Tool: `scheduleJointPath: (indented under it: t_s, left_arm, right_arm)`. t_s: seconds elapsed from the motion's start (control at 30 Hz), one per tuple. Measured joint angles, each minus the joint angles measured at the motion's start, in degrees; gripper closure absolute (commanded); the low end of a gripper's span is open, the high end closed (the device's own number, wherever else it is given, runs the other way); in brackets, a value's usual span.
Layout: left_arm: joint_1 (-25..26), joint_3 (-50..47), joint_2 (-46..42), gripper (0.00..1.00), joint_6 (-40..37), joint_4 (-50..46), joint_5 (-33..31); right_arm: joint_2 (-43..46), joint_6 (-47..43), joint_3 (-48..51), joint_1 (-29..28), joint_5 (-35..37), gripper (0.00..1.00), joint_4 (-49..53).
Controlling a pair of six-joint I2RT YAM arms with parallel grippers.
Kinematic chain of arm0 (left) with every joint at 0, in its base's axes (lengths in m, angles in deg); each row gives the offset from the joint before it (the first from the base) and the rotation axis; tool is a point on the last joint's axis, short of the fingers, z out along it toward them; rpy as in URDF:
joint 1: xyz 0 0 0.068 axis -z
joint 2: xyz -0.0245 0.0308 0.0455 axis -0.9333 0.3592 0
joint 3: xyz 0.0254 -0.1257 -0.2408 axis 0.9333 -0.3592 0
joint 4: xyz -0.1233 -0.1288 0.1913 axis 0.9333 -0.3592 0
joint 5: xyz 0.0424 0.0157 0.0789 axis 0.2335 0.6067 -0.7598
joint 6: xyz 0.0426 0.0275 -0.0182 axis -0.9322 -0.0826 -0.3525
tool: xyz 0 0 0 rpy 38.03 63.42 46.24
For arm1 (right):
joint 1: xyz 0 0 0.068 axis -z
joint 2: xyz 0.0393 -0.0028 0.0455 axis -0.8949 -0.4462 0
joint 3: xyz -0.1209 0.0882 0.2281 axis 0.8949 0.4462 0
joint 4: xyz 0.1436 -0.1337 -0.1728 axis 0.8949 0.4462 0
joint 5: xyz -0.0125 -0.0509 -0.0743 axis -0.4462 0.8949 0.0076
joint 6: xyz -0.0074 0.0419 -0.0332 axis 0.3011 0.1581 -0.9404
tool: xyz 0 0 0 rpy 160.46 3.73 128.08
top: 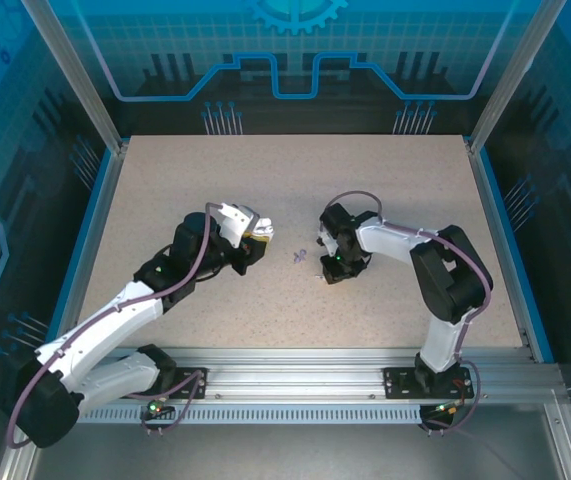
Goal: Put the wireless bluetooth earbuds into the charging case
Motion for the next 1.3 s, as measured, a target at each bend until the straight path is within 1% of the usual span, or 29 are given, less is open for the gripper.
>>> scheduleJointPath:
  t_s: [0.13,0.3,0.4,0.5,0.57,0.6,0.73,0.83,1.07,1.3]
  left_arm:
    - [0.00,-0.02,0.00,0.91,0.00,0.00,0.00]
    - [0.00,-0.02,-0.13,0.92,0.00,-0.02,0.00]
    - [0.00,-0.31,-0.50,0.91,-0.02,-0.02,-0.02]
    - [0.00,-0.66,-0.83,0.91,-0.02,-0.04,-0.02]
    - [0.00,-0.79,-0.96,0.91,-0.02,-0.09,-0.02]
    - [0.00,-0.79,-1.01,0.91,-0.02,-0.15,-0.02]
    - [0.00,-1.01,-1.38,0.91,-0.02,-0.26,-0.04]
    - [0.00,-1.11,-1.60,0.91,-0.02,-0.26,-0.04]
    - [0.00,-1.14,-1.75,0.91,-0.02,-0.28,-0.04]
    - [0.00,-1.14,-1.77,0.91,-0.02,-0.33,-0.04]
  right_arm:
    - [-0.44,1.03,-0.52,-1.27,-0.33,0.83,-0.35]
    - [-0.94,2.01,-0.81,-3.21,-5.22,0.82,-2.49]
    - [-0.98,2.21,-0.85,-4.33,-8.15,0.78,-3.54]
    - [-0.74,2.08,-0.92,-4.55,-8.24,0.71,-3.45]
    - [0.26,0.85,-0.92,-4.55,-7.21,0.61,-2.89]
    - [0.92,0.52,-0.92,-4.55,-6.95,0.57,-2.69]
    - [4.61,-3.13,-0.98,-4.57,-4.35,0.47,-2.03]
    - [5.90,-6.40,-1.16,-4.61,-2.54,0.46,-1.97]
    - [5.14,-13.79,-1.22,-6.03,0.17,0.45,-2.23]
    - [2.08,-17.03,-1.99,-6.84,1.49,0.47,-2.73]
